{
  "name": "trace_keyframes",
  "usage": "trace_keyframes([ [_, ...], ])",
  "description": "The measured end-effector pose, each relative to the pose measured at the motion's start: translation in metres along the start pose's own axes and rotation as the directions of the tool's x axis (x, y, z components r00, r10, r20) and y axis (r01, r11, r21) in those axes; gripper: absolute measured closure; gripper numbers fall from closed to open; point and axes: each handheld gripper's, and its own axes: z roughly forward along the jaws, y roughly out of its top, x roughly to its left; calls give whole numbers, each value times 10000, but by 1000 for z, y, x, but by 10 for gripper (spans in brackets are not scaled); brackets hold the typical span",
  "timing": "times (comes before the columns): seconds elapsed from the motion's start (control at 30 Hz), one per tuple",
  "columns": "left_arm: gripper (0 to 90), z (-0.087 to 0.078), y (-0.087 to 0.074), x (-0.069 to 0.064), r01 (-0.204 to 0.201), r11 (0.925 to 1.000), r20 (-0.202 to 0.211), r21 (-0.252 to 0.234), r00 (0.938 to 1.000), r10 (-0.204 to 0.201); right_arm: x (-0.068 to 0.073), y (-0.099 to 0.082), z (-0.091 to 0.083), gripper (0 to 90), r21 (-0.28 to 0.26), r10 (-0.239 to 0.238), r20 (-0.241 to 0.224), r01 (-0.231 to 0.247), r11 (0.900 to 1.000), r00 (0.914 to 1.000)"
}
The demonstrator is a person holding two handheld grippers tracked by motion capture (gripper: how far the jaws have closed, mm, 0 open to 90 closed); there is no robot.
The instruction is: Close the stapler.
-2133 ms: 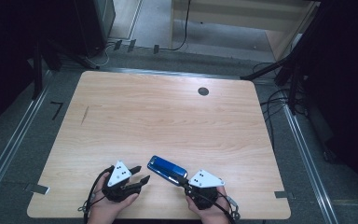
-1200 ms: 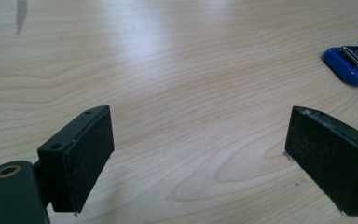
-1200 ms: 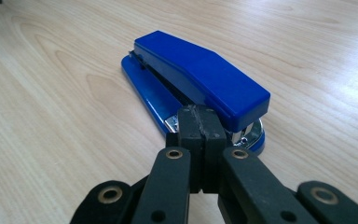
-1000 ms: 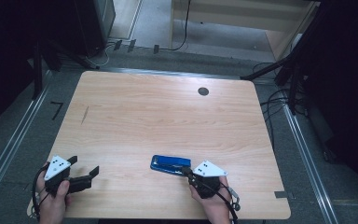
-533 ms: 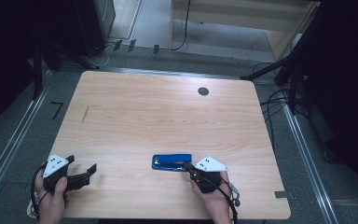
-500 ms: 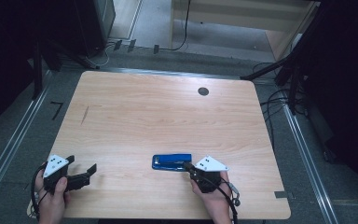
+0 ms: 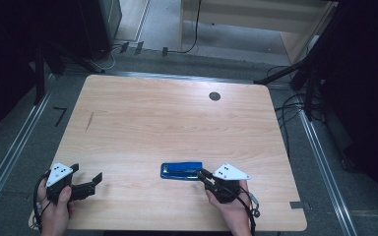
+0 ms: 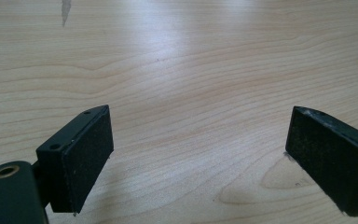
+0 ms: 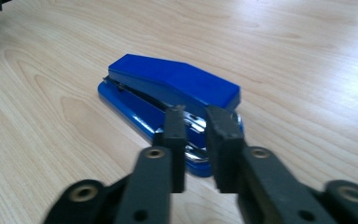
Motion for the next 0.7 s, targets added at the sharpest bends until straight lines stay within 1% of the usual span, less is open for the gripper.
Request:
trace_keyframes([
  [0.03,79,0,0,0,-7,10000,-11,15,10000,7,-1,0,-1,731,-69,10,84,-10,10000,10000],
  [0.1,79,0,0,0,-17,10000,-22,11,10000,17,-4,0,-4,675,-197,112,111,-110,9997,9999],
  [0.17,79,1,0,0,-35,10000,-30,12,10000,36,-7,0,-6,651,-232,151,213,-146,9996,9997],
  [0.2,79,1,0,0,-40,10000,-30,12,10000,40,-9,0,-7,629,-356,42,179,-36,9994,9998],
  [0.27,79,1,0,0,-46,10000,-40,36,10000,46,-13,-1,-9,610,-475,-24,243,36,9989,9997],
  [0.37,79,1,0,0,-41,10000,-22,31,10000,41,-18,-2,-12,578,-492,152,276,-138,9987,9995],
  [0.43,79,1,0,0,-39,10000,-17,32,10000,39,-20,-3,-15,510,-489,308,323,-292,9984,9990],
  [0.47,79,1,0,0,-32,10000,-16,28,10000,32,-21,-3,-16,481,-466,323,460,-302,9985,9984],
  [0.5,79,1,0,0,-23,10000,-24,24,10000,23,-23,-3,-17,453,-469,254,554,-228,9986,9981],
  [0.6,79,1,0,0,-19,10000,-25,29,10000,19,-25,-2,-20,379,-358,169,436,-153,9992,9989],
  [0.63,79,1,0,0,-16,10000,-18,26,10000,16,-26,-2,-21,361,-364,51,486,-34,9993,9988],
  [0.7,79,1,0,0,-45,10000,-13,37,10000,45,-27,-3,-24,321,-392,-10,612,34,9992,9981],
])
